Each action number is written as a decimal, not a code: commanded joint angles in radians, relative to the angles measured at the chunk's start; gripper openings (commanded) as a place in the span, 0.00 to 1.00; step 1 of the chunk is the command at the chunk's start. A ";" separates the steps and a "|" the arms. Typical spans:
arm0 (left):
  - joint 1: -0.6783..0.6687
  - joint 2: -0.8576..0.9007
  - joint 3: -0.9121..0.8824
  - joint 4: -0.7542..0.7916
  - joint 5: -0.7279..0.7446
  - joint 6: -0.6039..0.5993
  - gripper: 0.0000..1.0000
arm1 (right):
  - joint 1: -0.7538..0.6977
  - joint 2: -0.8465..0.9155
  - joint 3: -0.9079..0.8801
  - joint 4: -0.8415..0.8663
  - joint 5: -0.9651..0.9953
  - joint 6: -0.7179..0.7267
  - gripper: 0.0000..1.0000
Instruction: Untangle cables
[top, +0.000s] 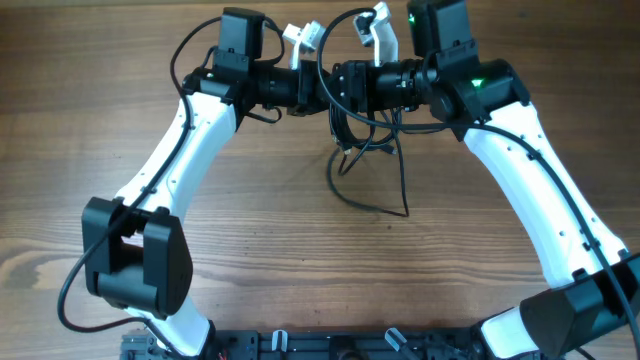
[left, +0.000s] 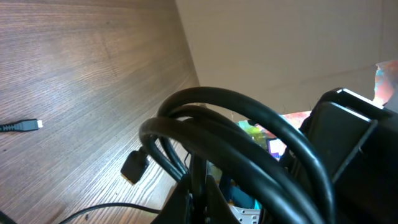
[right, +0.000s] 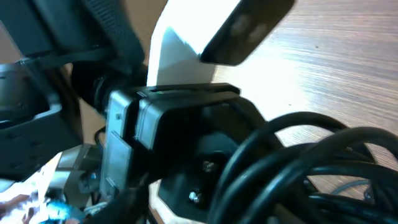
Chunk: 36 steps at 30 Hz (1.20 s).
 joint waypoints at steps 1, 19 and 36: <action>-0.023 -0.014 0.008 0.014 0.114 -0.002 0.04 | -0.037 -0.009 0.005 -0.023 0.039 -0.016 0.52; 0.035 -0.014 0.008 0.018 0.148 -0.003 0.04 | -0.203 -0.060 0.005 -0.157 0.164 -0.224 0.59; 0.035 -0.014 0.008 0.017 0.148 -0.029 0.04 | -0.094 -0.004 0.003 -0.214 0.260 -0.560 0.44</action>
